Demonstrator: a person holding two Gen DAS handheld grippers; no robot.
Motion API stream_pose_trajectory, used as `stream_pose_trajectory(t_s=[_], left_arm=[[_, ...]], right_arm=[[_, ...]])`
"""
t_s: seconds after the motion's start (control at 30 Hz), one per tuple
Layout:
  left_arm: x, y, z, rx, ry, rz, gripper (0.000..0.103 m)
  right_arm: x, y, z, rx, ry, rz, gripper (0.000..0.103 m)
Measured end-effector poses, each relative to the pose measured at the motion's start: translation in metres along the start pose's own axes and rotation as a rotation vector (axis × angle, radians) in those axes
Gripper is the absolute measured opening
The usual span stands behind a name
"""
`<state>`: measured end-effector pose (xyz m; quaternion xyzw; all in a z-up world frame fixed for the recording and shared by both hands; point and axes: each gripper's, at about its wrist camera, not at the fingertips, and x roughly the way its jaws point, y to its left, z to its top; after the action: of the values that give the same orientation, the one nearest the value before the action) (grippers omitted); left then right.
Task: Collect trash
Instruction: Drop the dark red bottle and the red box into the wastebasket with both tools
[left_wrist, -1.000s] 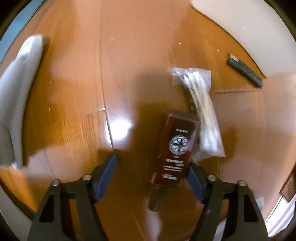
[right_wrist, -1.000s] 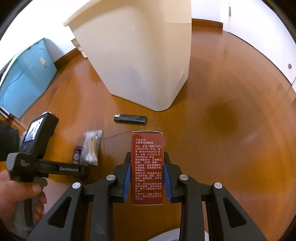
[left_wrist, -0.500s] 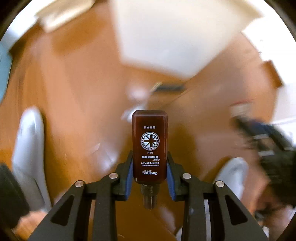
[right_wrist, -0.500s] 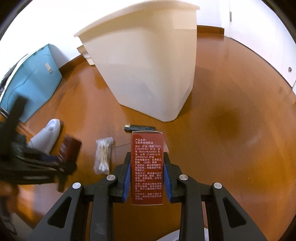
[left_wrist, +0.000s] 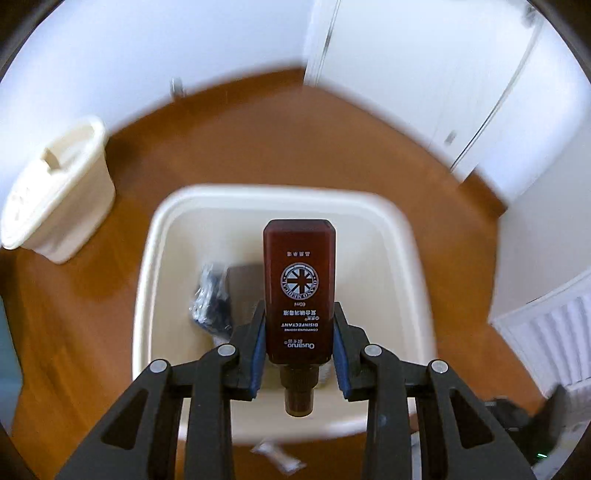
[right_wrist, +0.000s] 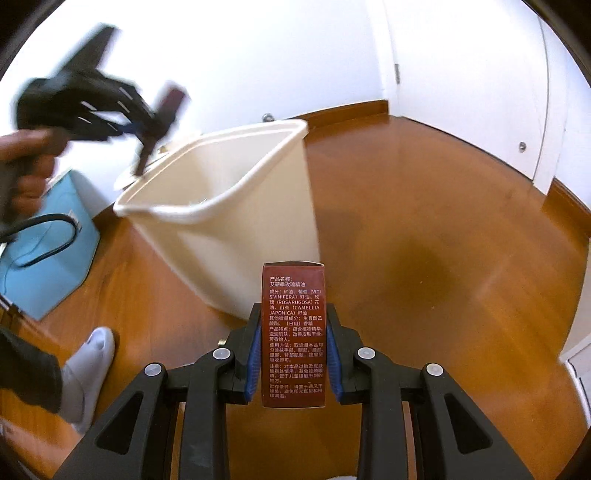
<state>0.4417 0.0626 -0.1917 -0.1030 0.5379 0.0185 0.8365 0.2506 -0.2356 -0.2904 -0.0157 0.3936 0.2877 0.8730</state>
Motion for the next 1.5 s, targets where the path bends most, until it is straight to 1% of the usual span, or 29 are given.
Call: stream_pose_trajectory(t_s=[0.07, 0.1, 0.17, 0.23, 0.37, 0.43, 0.47, 0.5, 0.57, 0.6, 0.67, 0.73, 0.77, 0.8, 0.9, 0.97, 1.0, 1.03, 1.07, 1.1, 1.13, 1.17, 1.2, 1.23, 1.27, 1.3, 1.33, 1.43, 1.5], left_arm=[[0.044, 0.014, 0.011, 0.025, 0.14, 0.047, 0.03], [0.048, 0.008, 0.011, 0.02, 0.174, 0.058, 0.03], [0.07, 0.021, 0.013, -0.019, 0.238, 0.074, 0.03], [0.08, 0.022, 0.011, -0.042, 0.269, 0.095, 0.03], [0.08, 0.02, 0.015, -0.038, 0.267, 0.135, 0.03], [0.068, 0.021, 0.017, -0.045, 0.231, 0.147, 0.03], [0.058, 0.022, 0.018, -0.047, 0.196, 0.149, 0.03], [0.042, 0.005, 0.013, -0.05, 0.163, 0.142, 0.03], [0.017, 0.005, 0.008, -0.069, 0.096, 0.115, 0.03], [0.002, 0.008, 0.008, -0.088, 0.056, 0.103, 0.03], [-0.033, 0.016, -0.009, -0.151, -0.039, 0.082, 0.03], [-0.053, 0.025, -0.029, -0.22, -0.109, 0.083, 0.031], [-0.063, 0.03, -0.047, -0.271, -0.136, 0.085, 0.034], [-0.062, 0.03, -0.057, -0.302, -0.144, 0.082, 0.037], [-0.072, 0.044, -0.112, -0.449, -0.159, 0.124, 0.055], [-0.068, 0.048, -0.146, -0.496, -0.139, 0.165, 0.08], [-0.057, 0.049, -0.165, -0.522, -0.106, 0.195, 0.081], [-0.047, 0.051, -0.176, -0.545, -0.066, 0.203, 0.081], [-0.026, 0.053, -0.189, -0.569, 0.024, 0.182, 0.081], [-0.004, 0.052, -0.199, -0.579, 0.108, 0.145, 0.081], [0.011, 0.051, -0.206, -0.585, 0.161, 0.124, 0.081], [0.025, 0.048, -0.214, -0.581, 0.213, 0.102, 0.081], [0.033, 0.046, -0.218, -0.572, 0.235, 0.096, 0.082], [0.038, 0.043, -0.222, -0.555, 0.252, 0.098, 0.085], [0.045, 0.04, -0.226, -0.527, 0.272, 0.105, 0.095], [0.048, 0.039, -0.229, -0.515, 0.284, 0.111, 0.101], [0.051, 0.039, -0.232, -0.514, 0.295, 0.109, 0.103], [0.055, 0.046, -0.235, -0.539, 0.303, 0.089, 0.103], [0.053, 0.049, -0.233, -0.536, 0.287, 0.092, 0.103]], right_arm=[[0.002, -0.003, 0.001, 0.015, 0.005, 0.005, 0.03], [0.003, -0.003, 0.001, 0.021, 0.009, 0.007, 0.03], [0.007, -0.002, -0.002, 0.025, 0.019, 0.016, 0.03], [0.009, 0.001, -0.003, 0.017, 0.031, 0.022, 0.03], [0.01, 0.002, 0.003, -0.004, 0.036, 0.023, 0.03], [0.007, 0.0, 0.007, -0.004, 0.022, 0.017, 0.03], [0.004, 0.0, 0.01, -0.006, 0.01, 0.012, 0.03], [0.001, 0.0, 0.015, -0.01, -0.003, 0.007, 0.03], [-0.008, -0.002, 0.031, -0.025, -0.044, -0.004, 0.03], [-0.016, -0.003, 0.045, -0.036, -0.08, -0.007, 0.03], [-0.028, -0.004, 0.067, -0.057, -0.14, -0.003, 0.03], [-0.038, 0.001, 0.096, -0.097, -0.199, 0.006, 0.03], [-0.04, 0.006, 0.111, -0.129, -0.22, 0.014, 0.03], [-0.034, 0.013, 0.127, -0.168, -0.204, 0.028, 0.03], [-0.009, 0.039, 0.16, -0.29, -0.146, 0.051, 0.03], [0.009, 0.059, 0.175, -0.375, -0.102, 0.076, 0.03], [0.024, 0.072, 0.183, -0.43, -0.056, 0.094, 0.03], [0.04, 0.078, 0.188, -0.464, -0.004, 0.111, 0.03], [0.061, 0.084, 0.193, -0.489, 0.075, 0.135, 0.03], [0.08, 0.087, 0.198, -0.495, 0.14, 0.154, 0.03], [0.104, 0.089, 0.202, -0.493, 0.233, 0.179, 0.03], [0.12, 0.091, 0.203, -0.496, 0.291, 0.187, 0.03], [0.139, 0.096, 0.202, -0.511, 0.349, 0.183, 0.03], [0.151, 0.101, 0.201, -0.524, 0.384, 0.18, 0.03], [0.16, 0.108, 0.197, -0.542, 0.416, 0.182, 0.03], [0.17, 0.118, 0.192, -0.575, 0.449, 0.181, 0.03], [0.177, 0.125, 0.187, -0.598, 0.472, 0.184, 0.03], [0.199, 0.149, 0.18, -0.658, 0.546, 0.179, 0.031], [0.212, 0.161, 0.175, -0.688, 0.603, 0.17, 0.033]])
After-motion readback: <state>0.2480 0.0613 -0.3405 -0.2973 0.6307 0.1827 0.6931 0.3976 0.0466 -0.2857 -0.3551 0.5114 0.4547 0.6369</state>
